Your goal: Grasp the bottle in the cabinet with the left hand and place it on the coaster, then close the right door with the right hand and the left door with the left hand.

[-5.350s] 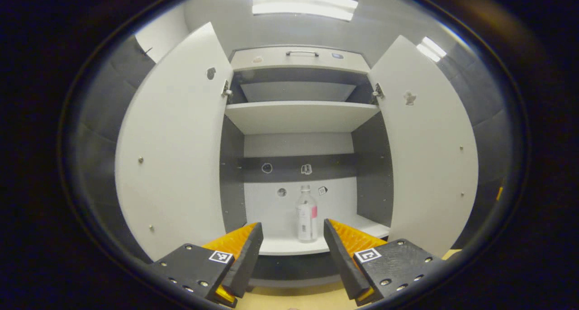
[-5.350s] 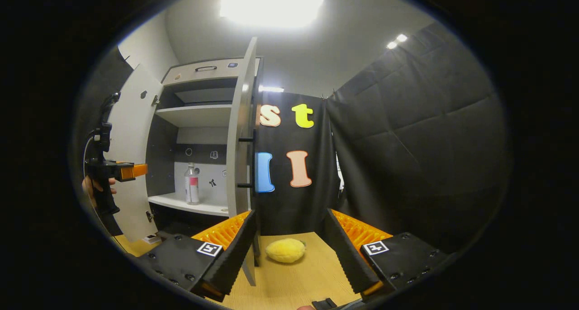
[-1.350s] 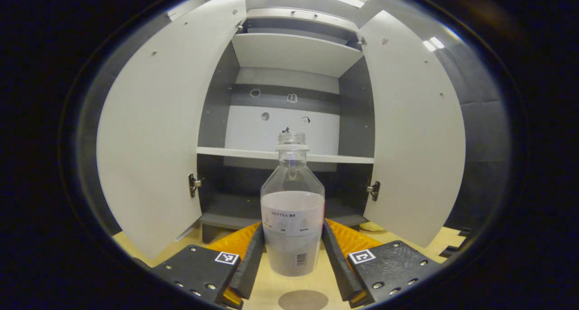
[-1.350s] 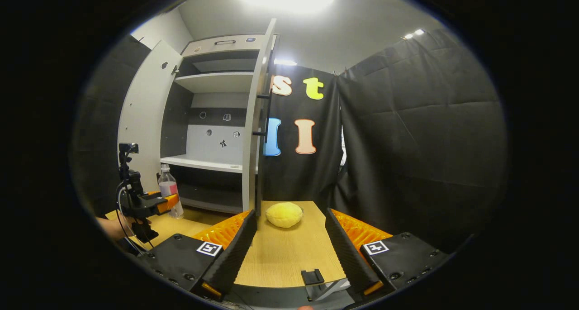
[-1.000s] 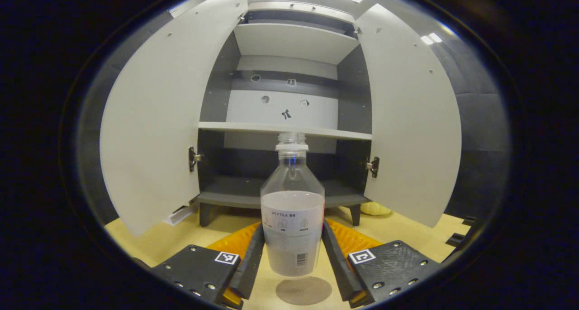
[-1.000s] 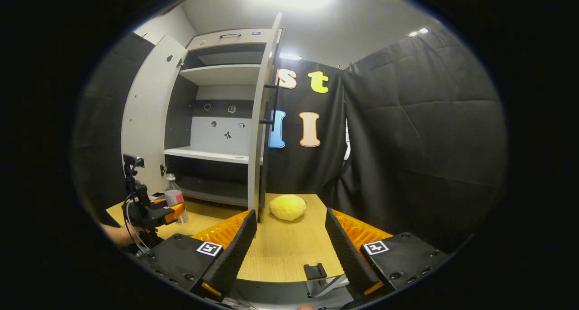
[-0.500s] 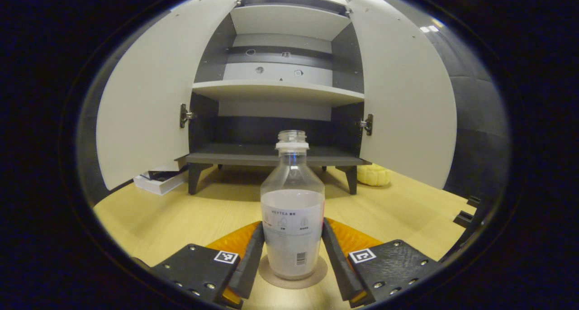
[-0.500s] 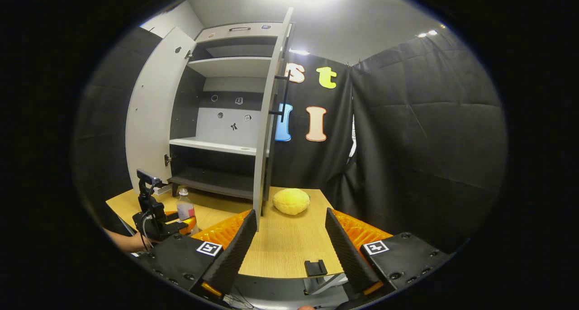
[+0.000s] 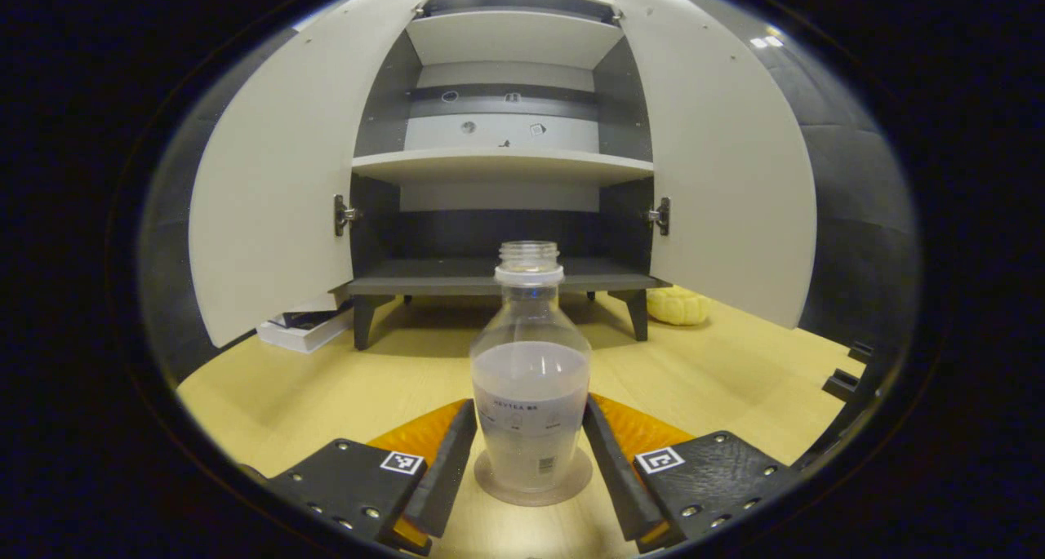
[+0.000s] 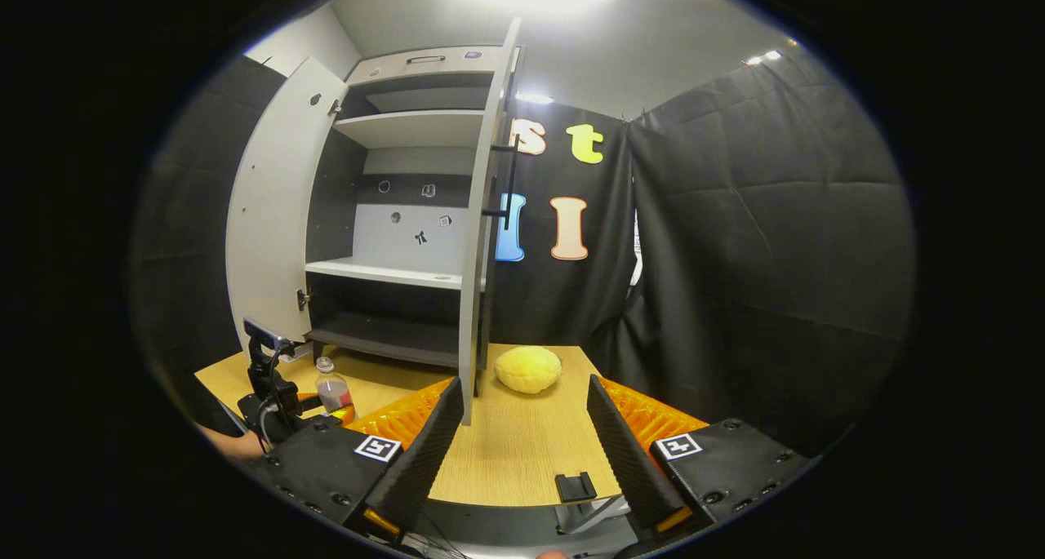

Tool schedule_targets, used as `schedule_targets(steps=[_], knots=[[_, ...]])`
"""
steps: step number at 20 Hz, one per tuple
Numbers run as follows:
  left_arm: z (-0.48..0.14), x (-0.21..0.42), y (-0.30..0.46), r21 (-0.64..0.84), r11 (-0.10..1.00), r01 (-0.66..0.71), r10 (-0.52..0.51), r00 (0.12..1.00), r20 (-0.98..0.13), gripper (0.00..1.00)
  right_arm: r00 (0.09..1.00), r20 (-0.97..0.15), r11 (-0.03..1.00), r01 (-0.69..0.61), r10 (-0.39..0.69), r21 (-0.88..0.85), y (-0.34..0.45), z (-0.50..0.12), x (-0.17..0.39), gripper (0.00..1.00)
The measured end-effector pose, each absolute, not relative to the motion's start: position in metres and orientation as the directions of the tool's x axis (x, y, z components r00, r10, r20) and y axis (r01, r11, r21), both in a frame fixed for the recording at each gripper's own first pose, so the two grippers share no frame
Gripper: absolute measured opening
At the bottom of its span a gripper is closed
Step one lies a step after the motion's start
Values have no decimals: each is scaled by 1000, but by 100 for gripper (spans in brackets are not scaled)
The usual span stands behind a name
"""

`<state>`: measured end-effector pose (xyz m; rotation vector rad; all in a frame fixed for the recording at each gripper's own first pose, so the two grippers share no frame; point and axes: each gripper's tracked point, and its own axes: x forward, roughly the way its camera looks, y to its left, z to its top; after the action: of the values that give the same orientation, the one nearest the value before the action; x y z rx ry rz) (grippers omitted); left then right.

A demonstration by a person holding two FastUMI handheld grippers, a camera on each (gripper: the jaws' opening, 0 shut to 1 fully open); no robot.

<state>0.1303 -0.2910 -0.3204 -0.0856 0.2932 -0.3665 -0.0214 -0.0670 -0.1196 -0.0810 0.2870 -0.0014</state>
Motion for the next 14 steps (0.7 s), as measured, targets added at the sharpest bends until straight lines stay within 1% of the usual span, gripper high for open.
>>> schedule_targets(steps=[1,2,3,4,5,6,8,9,12,14], knots=[[-313,130,-290,-133,929,344,-368,893,-260,79,961,-276,997,-12,-9,-75,-66,-116,-21,92],[-305,128,-290,-130,928,349,-371,893,-255,80,963,-268,998,-15,-3,-67,-66,-112,-21,97],[-297,125,-290,-124,928,350,-371,893,-253,79,966,-258,998,-17,1,-58,-65,-107,-19,92],[-288,123,-288,-115,931,347,-365,896,-251,79,969,-248,999,-19,7,-44,-65,-101,-19,92],[-276,120,-285,-108,932,345,-362,900,-245,79,971,-239,999,-21,14,-28,-65,-97,-17,97],[-264,115,-280,-98,935,342,-355,903,-240,79,973,-230,1000,-18,15,-14,-67,-91,-14,92],[-237,106,-272,-93,937,336,-348,911,-222,79,980,-198,1000,-12,13,8,-72,-78,-6,92],[-224,104,-267,-101,939,329,-344,915,-213,79,983,-182,1000,-5,8,16,-75,-72,0,97],[-189,96,-247,-120,947,299,-319,926,-203,79,989,-151,999,14,-7,50,-86,-58,19,97],[-164,93,-230,-106,956,275,-290,939,-183,79,991,-133,997,28,-19,70,-92,-49,34,97]])
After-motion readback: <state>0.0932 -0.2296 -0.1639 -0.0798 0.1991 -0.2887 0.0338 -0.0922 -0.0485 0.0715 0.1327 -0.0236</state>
